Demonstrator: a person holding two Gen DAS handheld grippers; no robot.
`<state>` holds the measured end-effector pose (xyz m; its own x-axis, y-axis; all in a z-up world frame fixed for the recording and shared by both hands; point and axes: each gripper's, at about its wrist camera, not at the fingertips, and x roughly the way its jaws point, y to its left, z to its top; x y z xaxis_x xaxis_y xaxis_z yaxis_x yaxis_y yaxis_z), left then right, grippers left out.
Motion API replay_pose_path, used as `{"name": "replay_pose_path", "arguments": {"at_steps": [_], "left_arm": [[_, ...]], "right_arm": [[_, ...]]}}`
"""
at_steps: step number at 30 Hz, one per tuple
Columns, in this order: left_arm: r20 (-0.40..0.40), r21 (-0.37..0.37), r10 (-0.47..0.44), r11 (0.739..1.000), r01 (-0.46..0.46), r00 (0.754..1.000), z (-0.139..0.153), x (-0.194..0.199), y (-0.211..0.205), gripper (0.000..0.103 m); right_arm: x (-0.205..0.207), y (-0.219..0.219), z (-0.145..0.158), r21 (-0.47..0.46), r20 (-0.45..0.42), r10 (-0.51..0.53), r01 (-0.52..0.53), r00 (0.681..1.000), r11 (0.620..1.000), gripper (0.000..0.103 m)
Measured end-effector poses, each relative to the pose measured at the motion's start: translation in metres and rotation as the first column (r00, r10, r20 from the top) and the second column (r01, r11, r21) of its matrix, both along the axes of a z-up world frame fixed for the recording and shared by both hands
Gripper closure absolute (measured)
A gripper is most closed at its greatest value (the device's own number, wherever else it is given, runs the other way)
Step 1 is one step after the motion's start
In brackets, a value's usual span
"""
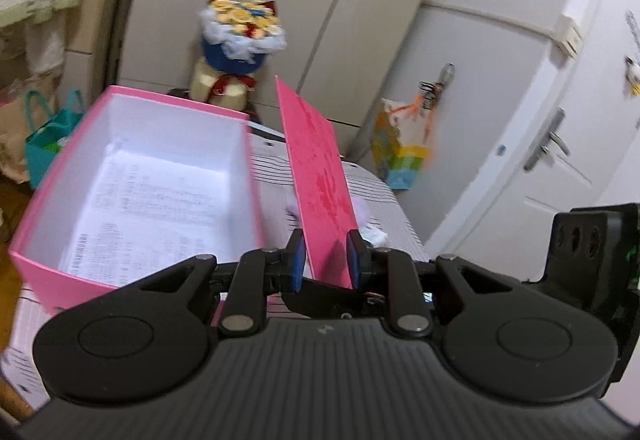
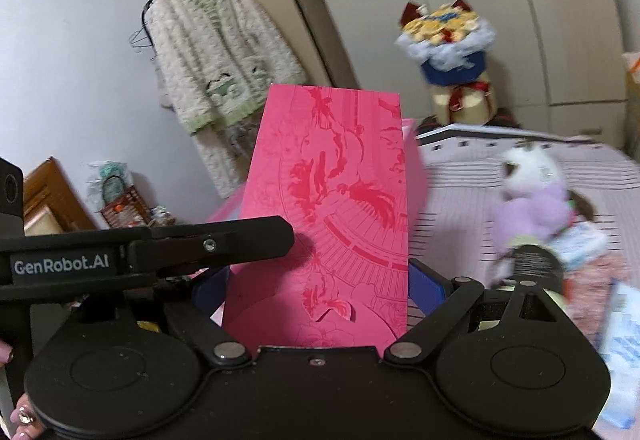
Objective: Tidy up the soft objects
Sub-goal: 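Carry the red envelope with the left tool into the pink box and release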
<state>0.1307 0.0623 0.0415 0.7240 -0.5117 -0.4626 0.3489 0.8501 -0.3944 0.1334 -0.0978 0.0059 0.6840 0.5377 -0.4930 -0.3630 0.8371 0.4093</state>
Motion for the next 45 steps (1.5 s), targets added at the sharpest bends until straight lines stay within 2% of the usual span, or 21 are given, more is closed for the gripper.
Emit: {"name": "replay_pose_path", "arguments": {"at_steps": [5, 10, 12, 16, 18, 20, 25, 29, 38, 42, 43, 44, 45], "left_arm": [[-0.037, 0.009, 0.057, 0.998, -0.057, 0.998, 0.003, 0.029, 0.034, 0.082], [-0.086, 0.004, 0.101, 0.995, -0.101, 0.991, -0.002, 0.073, 0.062, 0.082], [-0.121, 0.006, 0.111, 0.994, -0.111, 0.986, -0.007, 0.090, 0.069, 0.082], [-0.242, -0.008, 0.107, 0.994, -0.112, 0.964, -0.017, 0.133, 0.086, 0.082], [-0.273, -0.003, 0.115, 0.993, -0.121, 0.955, -0.023, 0.150, 0.091, 0.082], [-0.287, 0.011, 0.132, 0.991, -0.135, 0.949, -0.028, 0.163, 0.096, 0.082], [-0.306, -0.020, 0.121, 0.991, -0.133, 0.944, -0.034, 0.174, 0.105, 0.082], [-0.299, -0.025, 0.117, 0.991, -0.130, 0.947, -0.035, 0.180, 0.106, 0.082], [-0.296, 0.040, 0.192, 0.981, -0.189, 0.936, -0.045, 0.190, 0.113, 0.082], [-0.277, 0.069, 0.225, 0.974, -0.215, 0.934, -0.042, 0.194, 0.113, 0.082], [-0.262, 0.088, 0.247, 0.969, -0.232, 0.933, -0.041, 0.194, 0.112, 0.073], [-0.245, 0.113, 0.273, 0.961, -0.252, 0.930, -0.039, 0.193, 0.110, 0.057], [-0.225, 0.133, 0.296, 0.953, -0.272, 0.928, -0.036, 0.192, 0.110, 0.052]], "right_arm": [[0.033, 0.033, 0.000, 0.015, -0.034, 0.025, -0.025, 0.999, 1.000, 0.009], [0.079, 0.062, -0.005, -0.013, -0.078, 0.044, -0.045, 0.996, 0.999, 0.009], [0.099, 0.070, -0.010, -0.019, -0.113, 0.044, -0.047, 0.993, 0.999, 0.009], [0.138, 0.086, -0.023, -0.028, -0.206, 0.042, -0.049, 0.978, 0.998, 0.009], [0.147, 0.095, -0.022, -0.097, -0.189, 0.009, -0.027, 0.982, 0.995, 0.009], [0.155, 0.100, -0.022, -0.120, -0.202, -0.009, -0.016, 0.979, 0.993, 0.009], [0.168, 0.110, -0.017, -0.206, -0.204, -0.004, -0.039, 0.979, 0.978, 0.009], [0.179, 0.117, -0.020, -0.214, -0.234, 0.014, -0.065, 0.972, 0.975, 0.009], [0.190, 0.132, -0.033, -0.232, -0.303, -0.002, -0.072, 0.953, 0.970, 0.009], [0.203, 0.132, -0.035, -0.197, -0.346, -0.001, -0.071, 0.938, 0.978, 0.008], [0.205, 0.130, -0.037, -0.199, -0.368, -0.023, -0.055, 0.929, 0.978, 0.007], [0.207, 0.129, -0.038, -0.196, -0.379, -0.023, -0.056, 0.925, 0.979, 0.005], [0.208, 0.128, -0.039, -0.192, -0.388, -0.021, -0.058, 0.921, 0.980, 0.005]]}}
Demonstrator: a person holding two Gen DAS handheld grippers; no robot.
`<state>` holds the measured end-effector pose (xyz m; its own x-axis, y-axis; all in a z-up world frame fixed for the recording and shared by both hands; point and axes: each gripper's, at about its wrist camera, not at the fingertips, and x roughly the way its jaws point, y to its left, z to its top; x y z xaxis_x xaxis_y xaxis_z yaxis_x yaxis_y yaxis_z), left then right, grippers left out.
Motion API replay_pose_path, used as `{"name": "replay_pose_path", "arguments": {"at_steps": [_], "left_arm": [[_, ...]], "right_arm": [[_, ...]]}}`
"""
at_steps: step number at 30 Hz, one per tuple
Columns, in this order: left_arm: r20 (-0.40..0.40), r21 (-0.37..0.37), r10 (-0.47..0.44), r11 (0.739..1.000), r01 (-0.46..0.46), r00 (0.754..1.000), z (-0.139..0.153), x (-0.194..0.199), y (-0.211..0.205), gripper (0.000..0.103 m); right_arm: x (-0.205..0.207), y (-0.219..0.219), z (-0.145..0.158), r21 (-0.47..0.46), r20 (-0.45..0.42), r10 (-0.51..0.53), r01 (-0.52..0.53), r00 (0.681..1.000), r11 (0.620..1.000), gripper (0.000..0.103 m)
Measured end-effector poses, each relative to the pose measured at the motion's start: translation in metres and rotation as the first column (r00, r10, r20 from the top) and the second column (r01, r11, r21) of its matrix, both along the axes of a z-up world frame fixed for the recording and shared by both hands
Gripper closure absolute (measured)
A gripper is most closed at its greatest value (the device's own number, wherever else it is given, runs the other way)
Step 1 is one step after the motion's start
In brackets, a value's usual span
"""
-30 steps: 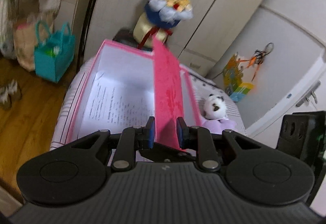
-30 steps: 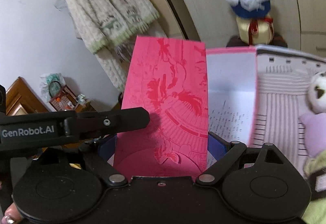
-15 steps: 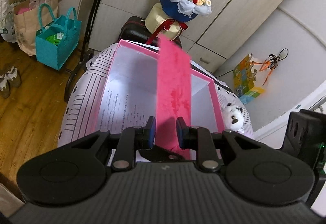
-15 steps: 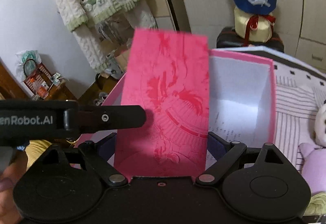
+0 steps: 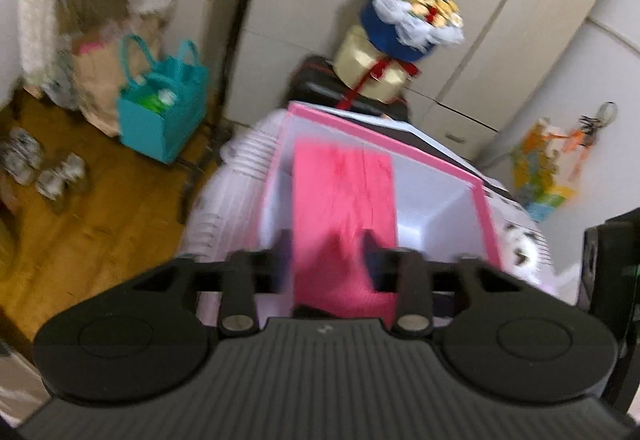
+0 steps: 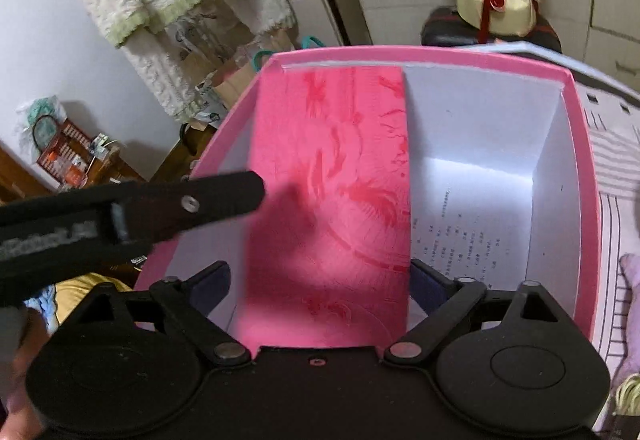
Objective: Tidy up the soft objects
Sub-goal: 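Carry the red envelope with the left tool into the pink box and release, then move the left tool to the green yarn ball and grasp it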
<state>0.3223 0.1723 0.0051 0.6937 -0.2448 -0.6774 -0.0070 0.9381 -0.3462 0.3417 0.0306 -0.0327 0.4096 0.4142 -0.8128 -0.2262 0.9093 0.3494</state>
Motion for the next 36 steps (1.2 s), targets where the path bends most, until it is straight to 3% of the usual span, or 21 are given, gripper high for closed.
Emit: {"name": "replay_pose_path", "arguments": {"at_steps": [5, 13, 22, 36], "left_arm": [[0.060, 0.030, 0.007, 1.000, -0.009, 0.998, 0.013, -0.014, -0.001, 0.036], [0.143, 0.115, -0.048, 0.993, 0.031, 0.989, 0.042, -0.052, -0.013, 0.034], [0.243, 0.184, -0.141, 0.978, 0.097, 0.960, 0.069, -0.113, -0.030, 0.020], [0.323, 0.256, -0.304, 0.940, 0.227, 0.896, 0.089, -0.202, -0.072, 0.004]], "right_arm": [[-0.007, -0.004, 0.003, 0.063, -0.024, 0.039, -0.037, 0.999, 0.997, 0.004], [-0.053, -0.024, 0.034, 0.052, 0.152, 0.112, -0.121, 0.982, 0.991, 0.004], [-0.120, -0.070, 0.085, -0.006, 0.411, 0.103, -0.110, 0.906, 0.994, 0.004], [-0.231, -0.120, 0.111, -0.132, 0.564, 0.172, -0.118, 0.807, 0.984, 0.003]]}}
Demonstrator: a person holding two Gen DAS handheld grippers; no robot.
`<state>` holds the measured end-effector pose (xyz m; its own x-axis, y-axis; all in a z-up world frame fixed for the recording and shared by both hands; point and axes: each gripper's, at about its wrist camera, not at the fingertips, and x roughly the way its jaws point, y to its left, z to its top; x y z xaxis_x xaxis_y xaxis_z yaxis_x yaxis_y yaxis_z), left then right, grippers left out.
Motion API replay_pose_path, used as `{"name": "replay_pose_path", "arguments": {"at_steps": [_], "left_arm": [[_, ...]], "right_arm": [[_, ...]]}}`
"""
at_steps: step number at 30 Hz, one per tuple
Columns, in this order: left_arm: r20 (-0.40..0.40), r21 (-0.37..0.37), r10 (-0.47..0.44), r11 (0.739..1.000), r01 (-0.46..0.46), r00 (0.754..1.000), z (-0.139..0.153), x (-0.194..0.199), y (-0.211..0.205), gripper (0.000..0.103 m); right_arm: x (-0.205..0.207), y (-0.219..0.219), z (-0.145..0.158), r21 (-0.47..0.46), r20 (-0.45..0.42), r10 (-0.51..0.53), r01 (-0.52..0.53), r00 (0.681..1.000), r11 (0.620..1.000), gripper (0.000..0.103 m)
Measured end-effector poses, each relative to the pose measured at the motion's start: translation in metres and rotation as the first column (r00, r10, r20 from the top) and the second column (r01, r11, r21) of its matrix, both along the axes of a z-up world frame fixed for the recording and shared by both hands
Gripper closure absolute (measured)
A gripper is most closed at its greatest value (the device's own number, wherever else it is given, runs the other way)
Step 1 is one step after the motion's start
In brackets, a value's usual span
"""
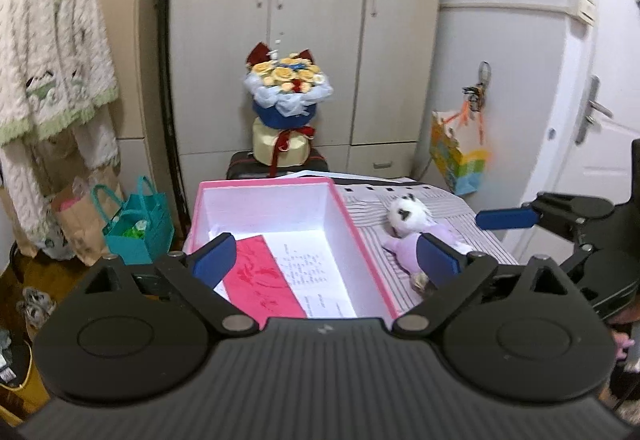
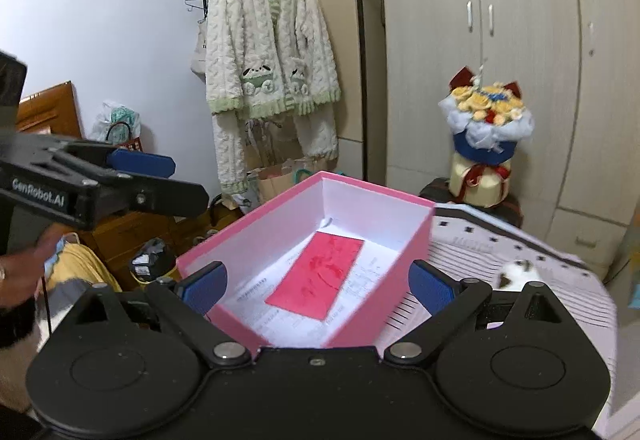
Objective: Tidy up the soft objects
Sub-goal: 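Move the left tool to the green yarn ball and grasp it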
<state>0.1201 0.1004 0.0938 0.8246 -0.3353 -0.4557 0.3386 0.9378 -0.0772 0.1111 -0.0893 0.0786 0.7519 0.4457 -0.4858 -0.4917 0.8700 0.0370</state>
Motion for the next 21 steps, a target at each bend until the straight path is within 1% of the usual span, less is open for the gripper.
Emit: {"name": "replay_pose_path", "arguments": {"at_steps": [4, 9, 14, 17, 21], "left_arm": [[-0.003, 0.008, -0.067, 0.998, 0.067, 0.998, -0.002, -0.018, -0.019, 0.002], [-0.026, 0.036, -0.151, 0.988, 0.151, 0.988, -0.014, -0.038, -0.050, 0.002], [-0.079, 0.037, -0.249, 0.967, 0.252, 0.965, -0.028, -0.050, -0.078, 0.002], [-0.108, 0.034, -0.289, 0.955, 0.294, 0.951, -0.038, -0.052, -0.094, 0.002], [-0.143, 0.019, -0.315, 0.947, 0.321, 0.938, -0.053, -0.045, -0.112, 0.002]], "right_arm": [[-0.032, -0.019, -0.001, -0.033, 0.024, -0.031, 0.032, 0.999, 0.999, 0.001], [-0.064, -0.042, -0.010, -0.085, 0.034, -0.062, 0.064, 0.998, 0.994, 0.000], [-0.087, -0.063, -0.026, -0.132, 0.033, -0.083, 0.087, 0.996, 0.987, 0.000], [-0.093, -0.074, -0.037, -0.128, 0.025, -0.086, 0.088, 0.996, 0.988, 0.000], [-0.093, -0.087, -0.054, -0.103, 0.014, -0.079, 0.080, 0.997, 0.991, 0.000]]}}
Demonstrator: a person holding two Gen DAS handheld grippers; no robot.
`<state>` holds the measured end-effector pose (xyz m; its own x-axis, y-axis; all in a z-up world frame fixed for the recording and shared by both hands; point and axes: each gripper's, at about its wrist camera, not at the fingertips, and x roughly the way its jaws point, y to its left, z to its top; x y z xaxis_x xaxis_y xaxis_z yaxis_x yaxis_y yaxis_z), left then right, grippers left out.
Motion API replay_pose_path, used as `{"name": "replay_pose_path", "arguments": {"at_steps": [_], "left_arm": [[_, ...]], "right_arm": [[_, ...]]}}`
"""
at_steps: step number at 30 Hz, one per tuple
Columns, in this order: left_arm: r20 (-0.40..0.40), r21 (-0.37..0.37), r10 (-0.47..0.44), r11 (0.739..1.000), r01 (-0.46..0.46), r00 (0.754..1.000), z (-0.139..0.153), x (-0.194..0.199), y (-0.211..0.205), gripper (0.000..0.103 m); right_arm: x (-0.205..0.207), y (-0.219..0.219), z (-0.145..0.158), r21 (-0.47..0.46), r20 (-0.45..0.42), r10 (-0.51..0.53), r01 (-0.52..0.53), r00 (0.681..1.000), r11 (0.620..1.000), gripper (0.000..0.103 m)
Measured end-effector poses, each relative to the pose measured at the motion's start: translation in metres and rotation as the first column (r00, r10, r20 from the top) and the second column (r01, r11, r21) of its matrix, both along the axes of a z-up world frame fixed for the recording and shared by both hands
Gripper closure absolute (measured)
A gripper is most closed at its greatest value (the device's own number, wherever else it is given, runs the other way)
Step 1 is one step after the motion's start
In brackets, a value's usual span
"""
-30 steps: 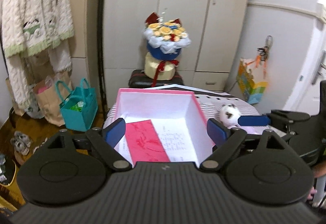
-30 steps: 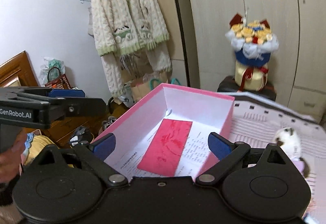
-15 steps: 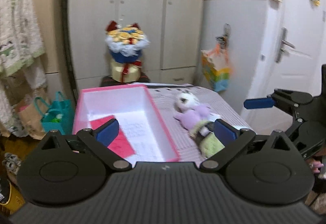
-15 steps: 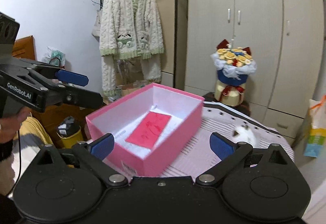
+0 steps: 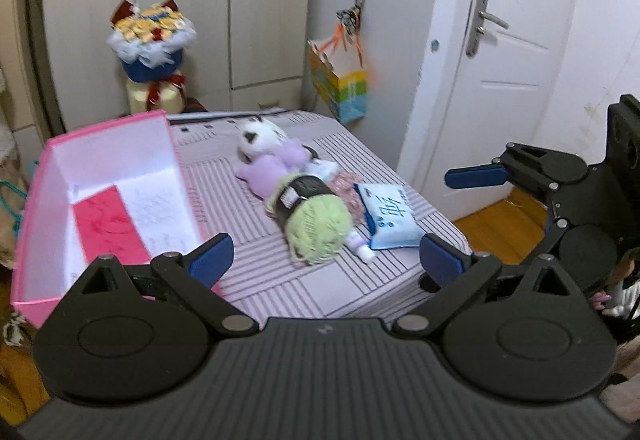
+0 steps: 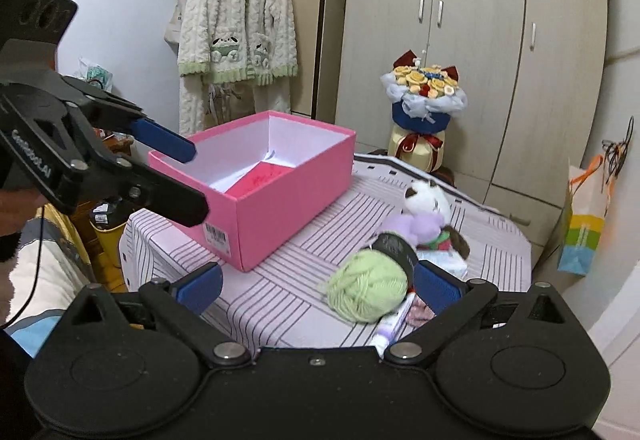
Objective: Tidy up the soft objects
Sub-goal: 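Move the left tool to the green yarn ball and grasp it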
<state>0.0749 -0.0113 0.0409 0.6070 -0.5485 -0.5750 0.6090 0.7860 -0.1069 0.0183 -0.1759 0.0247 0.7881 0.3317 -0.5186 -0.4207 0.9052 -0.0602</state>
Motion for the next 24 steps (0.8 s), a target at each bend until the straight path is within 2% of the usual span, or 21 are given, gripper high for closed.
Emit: {"name": "replay_pose_path", "arguments": {"at_steps": [9, 14, 18, 24], "left_arm": [[-0.081, -0.050, -0.038, 0.998, 0.034, 0.996, -0.034, 0.032, -0.031, 0.003], [-0.039, -0.082, -0.071, 0.994, 0.067, 0.997, -0.044, 0.041, -0.050, 0.003], [-0.020, -0.071, -0.047, 0.996, 0.046, 0.999, -0.056, 0.057, -0.065, 0.004], [-0.068, -0.056, 0.056, 0.997, -0.060, 0.996, -0.078, 0.094, -0.078, 0.006]], "right_arm": [[0.019, -0.013, -0.049, 0.013, 0.010, -0.012, 0.012, 1.000, 1.000, 0.000], [0.036, -0.014, -0.072, 0.012, 0.036, -0.019, 0.019, 0.999, 1.000, 0.000], [0.057, -0.012, -0.084, 0.052, 0.037, -0.025, 0.023, 0.999, 0.998, 0.000], [0.085, 0.001, -0.101, 0.049, 0.016, -0.060, 0.060, 0.998, 0.997, 0.000]]}}
